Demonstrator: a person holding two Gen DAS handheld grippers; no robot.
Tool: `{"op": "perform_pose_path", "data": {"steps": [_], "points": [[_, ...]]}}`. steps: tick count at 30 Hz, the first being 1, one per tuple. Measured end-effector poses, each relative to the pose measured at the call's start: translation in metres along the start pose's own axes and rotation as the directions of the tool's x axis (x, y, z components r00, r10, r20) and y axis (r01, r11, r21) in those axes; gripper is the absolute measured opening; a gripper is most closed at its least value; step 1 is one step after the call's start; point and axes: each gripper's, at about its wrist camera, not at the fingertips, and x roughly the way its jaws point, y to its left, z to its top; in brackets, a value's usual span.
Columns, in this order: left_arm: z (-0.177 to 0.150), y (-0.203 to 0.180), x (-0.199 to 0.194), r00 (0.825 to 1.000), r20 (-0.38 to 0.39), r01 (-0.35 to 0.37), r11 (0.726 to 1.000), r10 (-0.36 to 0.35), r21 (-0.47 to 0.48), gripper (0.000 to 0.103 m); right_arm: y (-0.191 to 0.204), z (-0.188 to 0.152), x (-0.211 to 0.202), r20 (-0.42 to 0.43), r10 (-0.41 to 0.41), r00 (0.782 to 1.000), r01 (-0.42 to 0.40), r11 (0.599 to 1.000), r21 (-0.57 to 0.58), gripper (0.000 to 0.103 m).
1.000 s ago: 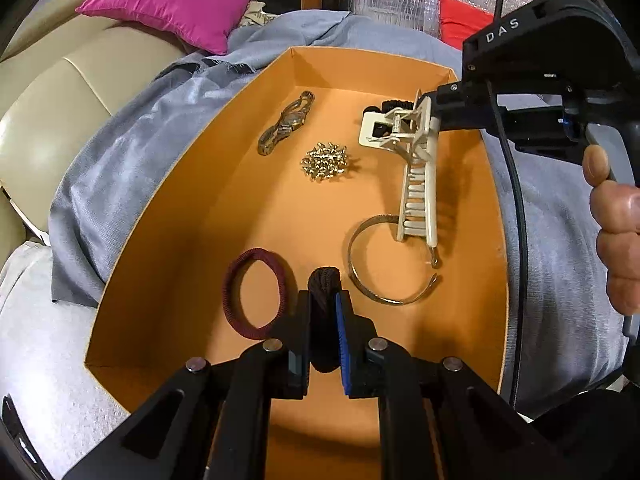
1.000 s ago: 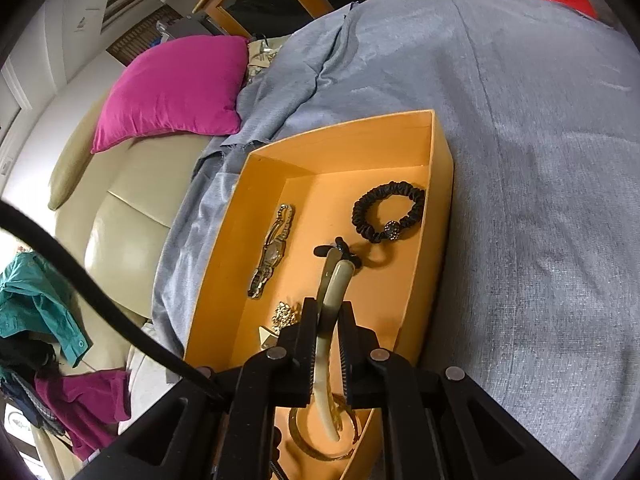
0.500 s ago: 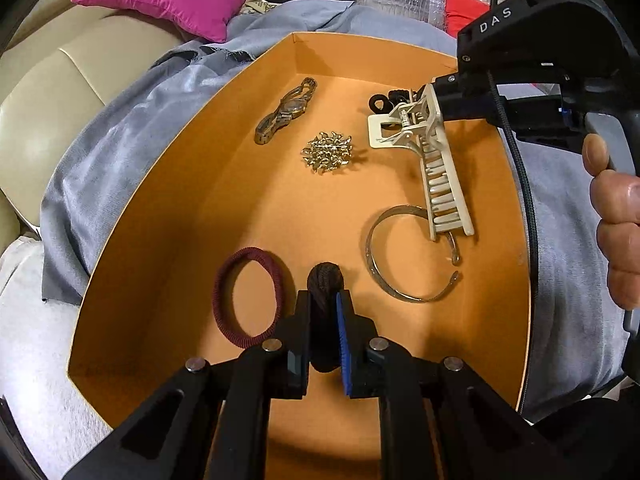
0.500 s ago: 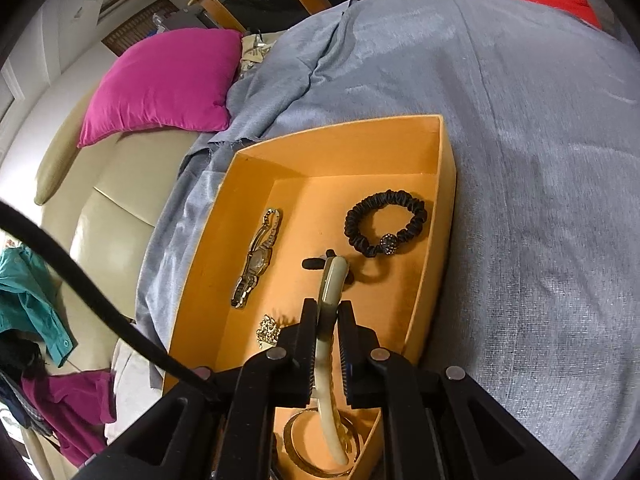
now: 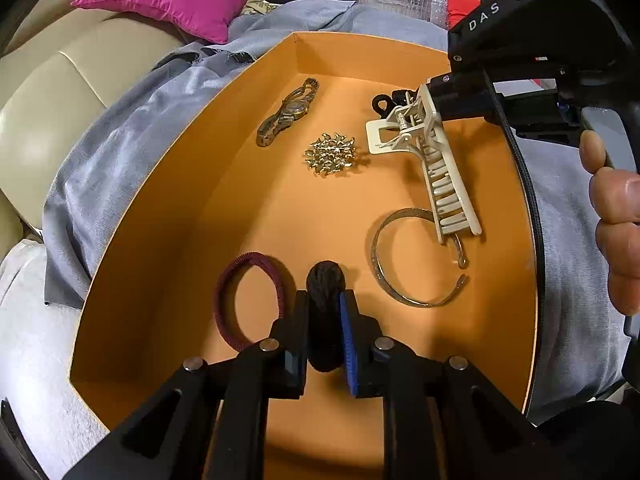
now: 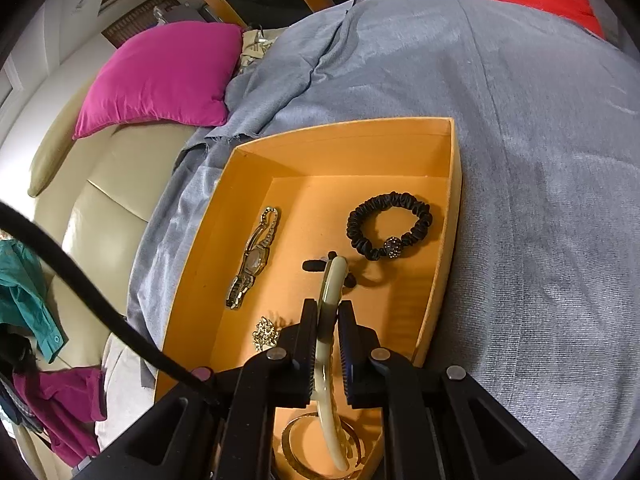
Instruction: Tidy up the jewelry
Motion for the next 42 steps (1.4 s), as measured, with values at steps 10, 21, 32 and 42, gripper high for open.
{"op": "perform_pose_path", "data": {"steps": [10, 21, 32, 42], "points": [[0.001, 0.001, 0.0, 1.0, -0.01, -0.02, 1.0, 0.02, -0.009, 0.025, -0.002, 0.002, 0.0, -0.018, 0.017, 1.0, -0.017, 1.0, 0.02, 0.014], [-0.001, -0.002, -0.001, 0.999, -0.026, -0.038, 0.999, 0.038, -0.021, 0.039, -0.004, 0.001, -0.013, 0.011, 0.054, 0.998, -0.054, 0.998, 0.034, 0.032], [-0.001, -0.006, -0.006, 0.999, -0.026, -0.048, 0.999, 0.047, -0.017, 0.049, -0.008, -0.005, -0.027, 0.015, 0.068, 0.998, -0.069, 0.997, 0.027, 0.032], [0.002, -0.011, -0.036, 0.991, 0.051, -0.124, 0.992, 0.125, -0.014, 0.07, -0.003, -0.018, -0.051, 0.029, 0.087, 0.996, -0.087, 0.996, 0.004, 0.032]]}}
